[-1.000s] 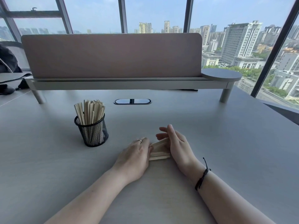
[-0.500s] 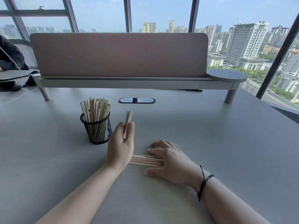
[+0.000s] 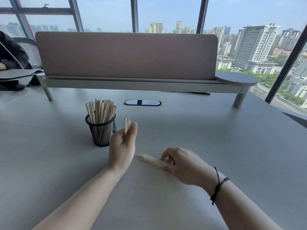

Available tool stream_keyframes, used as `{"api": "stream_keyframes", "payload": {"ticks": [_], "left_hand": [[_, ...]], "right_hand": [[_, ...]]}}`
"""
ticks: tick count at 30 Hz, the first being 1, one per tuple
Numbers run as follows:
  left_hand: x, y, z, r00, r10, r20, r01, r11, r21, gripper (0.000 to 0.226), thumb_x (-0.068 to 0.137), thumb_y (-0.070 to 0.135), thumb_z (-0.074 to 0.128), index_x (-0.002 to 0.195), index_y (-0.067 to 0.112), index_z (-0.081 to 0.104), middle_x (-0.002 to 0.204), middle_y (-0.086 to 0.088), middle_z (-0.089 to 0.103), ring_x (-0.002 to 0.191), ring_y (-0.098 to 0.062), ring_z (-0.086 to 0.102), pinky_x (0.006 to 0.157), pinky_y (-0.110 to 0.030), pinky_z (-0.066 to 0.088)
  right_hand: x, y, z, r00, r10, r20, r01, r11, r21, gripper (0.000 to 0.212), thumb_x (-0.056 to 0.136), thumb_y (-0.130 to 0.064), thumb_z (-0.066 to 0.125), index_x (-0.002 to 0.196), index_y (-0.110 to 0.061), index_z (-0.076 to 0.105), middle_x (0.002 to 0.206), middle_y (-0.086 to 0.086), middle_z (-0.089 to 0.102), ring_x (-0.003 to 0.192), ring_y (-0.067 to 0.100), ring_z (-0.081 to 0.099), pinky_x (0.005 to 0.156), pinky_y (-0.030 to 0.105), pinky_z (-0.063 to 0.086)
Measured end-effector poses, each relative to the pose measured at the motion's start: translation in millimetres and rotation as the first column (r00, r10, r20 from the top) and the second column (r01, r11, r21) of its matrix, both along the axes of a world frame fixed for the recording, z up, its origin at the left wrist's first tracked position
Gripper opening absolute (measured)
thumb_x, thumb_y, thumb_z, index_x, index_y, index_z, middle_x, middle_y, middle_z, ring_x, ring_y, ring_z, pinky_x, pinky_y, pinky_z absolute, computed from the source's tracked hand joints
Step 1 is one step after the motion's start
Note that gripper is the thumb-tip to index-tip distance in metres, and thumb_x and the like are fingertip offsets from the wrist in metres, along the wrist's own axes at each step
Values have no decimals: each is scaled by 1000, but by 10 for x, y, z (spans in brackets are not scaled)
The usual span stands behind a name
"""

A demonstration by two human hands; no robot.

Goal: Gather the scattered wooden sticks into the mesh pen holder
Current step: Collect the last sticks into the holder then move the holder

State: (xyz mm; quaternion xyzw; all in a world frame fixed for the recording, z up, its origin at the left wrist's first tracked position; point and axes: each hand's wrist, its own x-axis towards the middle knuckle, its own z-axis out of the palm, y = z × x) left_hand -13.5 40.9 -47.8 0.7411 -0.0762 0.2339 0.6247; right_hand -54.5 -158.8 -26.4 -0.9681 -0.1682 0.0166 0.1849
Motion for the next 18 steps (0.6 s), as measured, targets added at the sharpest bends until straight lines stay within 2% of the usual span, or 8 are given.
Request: {"api": "stream_keyframes", "payload": {"ticks": [5, 9, 11, 14, 18], "left_hand": [[-15, -7, 4, 1000, -21, 10, 22, 999, -29, 79, 84, 79, 52, 62, 10, 19, 59, -21, 16, 54, -40, 18, 47, -52, 21], [-25, -17, 15, 1000, -3, 16, 3, 1000, 10, 77, 85, 73, 56, 59, 9, 21, 56, -24, 19, 52, -39, 22, 49, -52, 26], [-26, -27, 18, 999, 10, 34, -11, 999, 41, 75, 86, 65, 58, 57, 7, 22, 54, -26, 22, 49, -31, 23, 50, -48, 27], [-6, -25, -14, 999, 15, 43, -17, 999, 51, 69, 86, 60, 61, 56, 12, 23, 49, -14, 22, 50, -19, 24, 50, -42, 26], [14, -13, -38, 1000, 10, 28, -11, 999, 43, 68, 86, 60, 61, 57, 13, 22, 51, -6, 22, 52, -19, 23, 49, -45, 25]], "right_hand": [[-8, -3, 21, 999, -15, -34, 16, 999, 40, 17, 89, -38, 65, 105, -30, 68, 101, -10, 56, 97, 12, 57, 86, 29, 46], [-10, 1, 9, 997, -30, -71, 35, 997, 71, 11, 87, -33, 65, 98, -29, 66, 101, -8, 55, 94, 14, 55, 80, 25, 43], [-13, 3, 13, 997, -35, -75, 40, 997, 60, 10, 88, -31, 63, 97, -29, 66, 102, -8, 57, 95, 15, 56, 78, 26, 42], [-33, 18, 31, 997, -36, -64, 39, 999, 37, 13, 90, -30, 60, 101, -27, 67, 102, -6, 63, 97, 18, 58, 83, 31, 47], [-53, 24, 50, 1000, -17, -10, 16, 999, -42, 17, 93, -33, 56, 104, -24, 65, 106, -2, 64, 100, 22, 58, 83, 32, 44]]}}
